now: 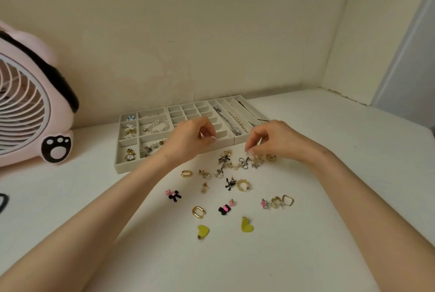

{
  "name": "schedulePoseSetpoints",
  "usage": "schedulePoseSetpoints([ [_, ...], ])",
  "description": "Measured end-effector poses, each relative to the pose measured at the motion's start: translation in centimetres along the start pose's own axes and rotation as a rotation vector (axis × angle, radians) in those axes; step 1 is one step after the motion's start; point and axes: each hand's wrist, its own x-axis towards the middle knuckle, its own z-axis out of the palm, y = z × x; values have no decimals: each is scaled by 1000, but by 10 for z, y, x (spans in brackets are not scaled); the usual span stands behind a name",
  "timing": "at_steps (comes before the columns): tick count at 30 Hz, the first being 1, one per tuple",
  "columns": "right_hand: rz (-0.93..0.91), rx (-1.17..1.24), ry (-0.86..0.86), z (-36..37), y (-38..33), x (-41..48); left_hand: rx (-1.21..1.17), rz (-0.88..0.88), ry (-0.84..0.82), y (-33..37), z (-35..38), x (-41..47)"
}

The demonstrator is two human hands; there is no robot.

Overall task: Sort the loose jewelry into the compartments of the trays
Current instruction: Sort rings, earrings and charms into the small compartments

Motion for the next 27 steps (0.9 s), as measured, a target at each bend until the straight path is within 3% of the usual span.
schedulePoseSetpoints([
  [6, -58, 133, 128, 4, -9, 17, 19, -56, 43, -8, -4, 4],
  [13, -154, 143, 114, 40, -38, 61, 6, -180, 179, -28, -19, 9],
  [27, -194, -202, 52, 64, -49, 84, 19, -216, 130, -35, -15, 10],
])
